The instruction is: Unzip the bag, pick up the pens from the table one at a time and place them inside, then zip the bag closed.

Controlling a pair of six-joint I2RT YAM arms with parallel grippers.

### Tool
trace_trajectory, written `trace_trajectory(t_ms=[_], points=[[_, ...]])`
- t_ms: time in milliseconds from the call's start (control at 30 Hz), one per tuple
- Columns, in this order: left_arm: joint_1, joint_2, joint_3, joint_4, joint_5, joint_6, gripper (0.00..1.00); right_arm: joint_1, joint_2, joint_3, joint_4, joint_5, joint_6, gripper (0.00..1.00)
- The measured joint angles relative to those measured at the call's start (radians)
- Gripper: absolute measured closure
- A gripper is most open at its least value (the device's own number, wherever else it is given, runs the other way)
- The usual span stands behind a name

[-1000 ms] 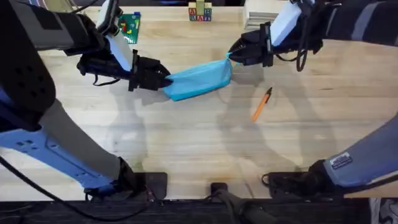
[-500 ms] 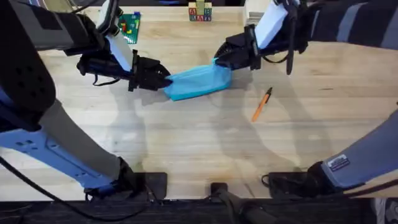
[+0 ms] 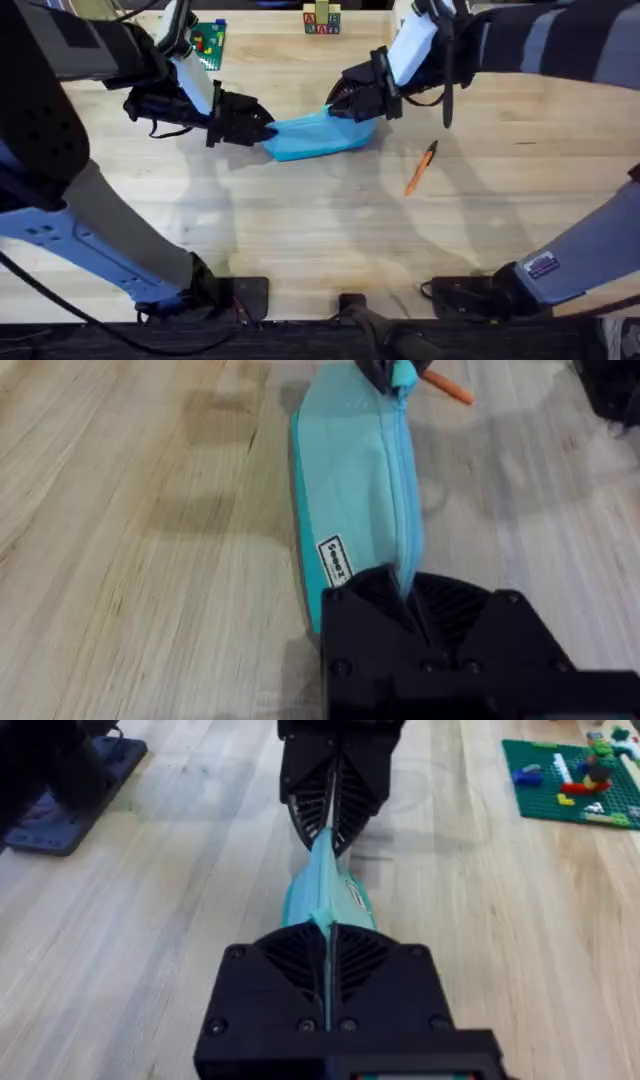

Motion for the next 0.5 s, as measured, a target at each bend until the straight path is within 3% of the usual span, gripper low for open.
trace_trajectory(t_ms=[367, 500], points=[[0.005, 0.0, 0.0, 0.004, 0.0, 0.0, 0.959, 0.082, 0.0, 0.0, 0.049, 0.009, 0.01, 0.97], [0.006, 0.0, 0.002, 0.008, 0.001, 0.0, 0.959, 0.119, 0.0, 0.0, 0.134, 0.073, 0.085, 0.97]])
